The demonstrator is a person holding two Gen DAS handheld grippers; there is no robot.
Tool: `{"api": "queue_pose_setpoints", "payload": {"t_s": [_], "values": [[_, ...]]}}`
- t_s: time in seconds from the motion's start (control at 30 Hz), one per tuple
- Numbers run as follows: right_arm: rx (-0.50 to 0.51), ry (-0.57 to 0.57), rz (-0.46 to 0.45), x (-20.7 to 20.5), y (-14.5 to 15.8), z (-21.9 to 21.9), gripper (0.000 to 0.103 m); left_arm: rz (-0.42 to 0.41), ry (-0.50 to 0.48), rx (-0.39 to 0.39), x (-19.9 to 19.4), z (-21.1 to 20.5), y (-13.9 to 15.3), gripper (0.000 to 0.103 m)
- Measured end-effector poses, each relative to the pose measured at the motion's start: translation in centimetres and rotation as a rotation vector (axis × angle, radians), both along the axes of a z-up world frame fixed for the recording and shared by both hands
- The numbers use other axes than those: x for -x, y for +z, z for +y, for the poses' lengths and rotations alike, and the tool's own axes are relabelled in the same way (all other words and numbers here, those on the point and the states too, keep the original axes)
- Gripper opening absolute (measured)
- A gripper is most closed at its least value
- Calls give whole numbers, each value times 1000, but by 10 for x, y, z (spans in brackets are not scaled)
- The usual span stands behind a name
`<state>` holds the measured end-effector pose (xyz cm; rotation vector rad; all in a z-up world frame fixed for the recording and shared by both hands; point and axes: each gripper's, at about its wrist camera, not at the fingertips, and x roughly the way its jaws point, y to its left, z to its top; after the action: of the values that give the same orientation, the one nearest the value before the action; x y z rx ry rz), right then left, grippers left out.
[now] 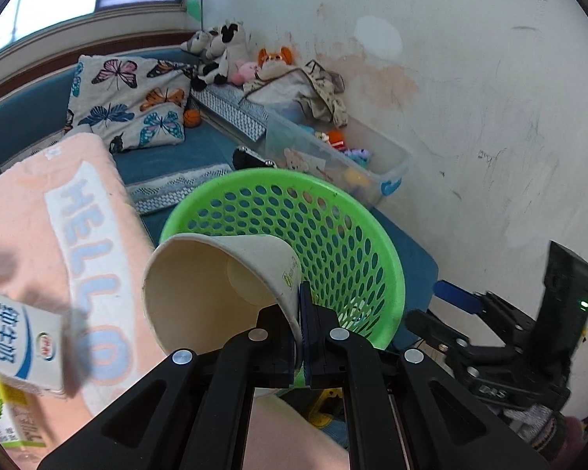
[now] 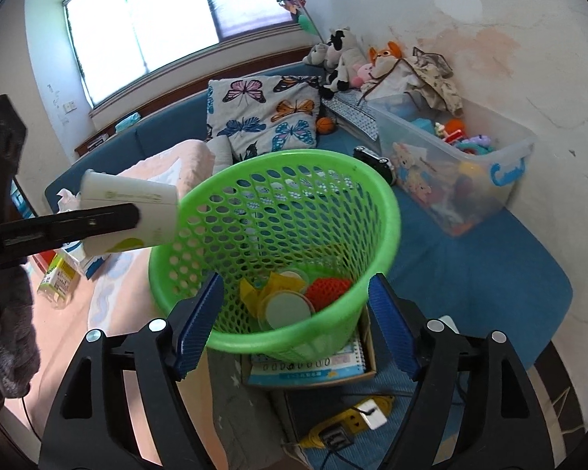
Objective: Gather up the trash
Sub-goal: 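Open the left gripper to drop the paper cup into the basket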
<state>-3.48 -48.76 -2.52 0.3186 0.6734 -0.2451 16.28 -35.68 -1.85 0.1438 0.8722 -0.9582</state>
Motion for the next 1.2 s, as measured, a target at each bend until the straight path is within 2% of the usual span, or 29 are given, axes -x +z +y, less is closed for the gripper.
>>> {"api": "queue_pose_setpoints", "payload": {"t_s": [0.33,0.43,0.57,0.67,0.83,1.0,1.07,1.2], "values": [[-36,-14,14,7,-11,-4,76,28,17,-50,-11,-14,-22,9],[-40,-7,13,6,-11,-1,76,22,19,-49,-11,-13,-22,19],[-38,7,9,4,-8,8,76,9,26,-36,-10,-8,-19,42],[-32,24,5,2,-3,12,76,-3,27,-26,-7,-1,-14,47],[-21,58,-10,-2,6,30,78,-25,58,-17,-3,23,-4,58],[-26,115,-31,-7,18,55,82,-76,140,-8,-1,62,9,76],[-26,146,-34,-13,23,68,85,-84,172,-1,-2,78,13,80],[-39,217,-31,-27,29,93,87,-86,246,14,-7,119,20,80]]}}
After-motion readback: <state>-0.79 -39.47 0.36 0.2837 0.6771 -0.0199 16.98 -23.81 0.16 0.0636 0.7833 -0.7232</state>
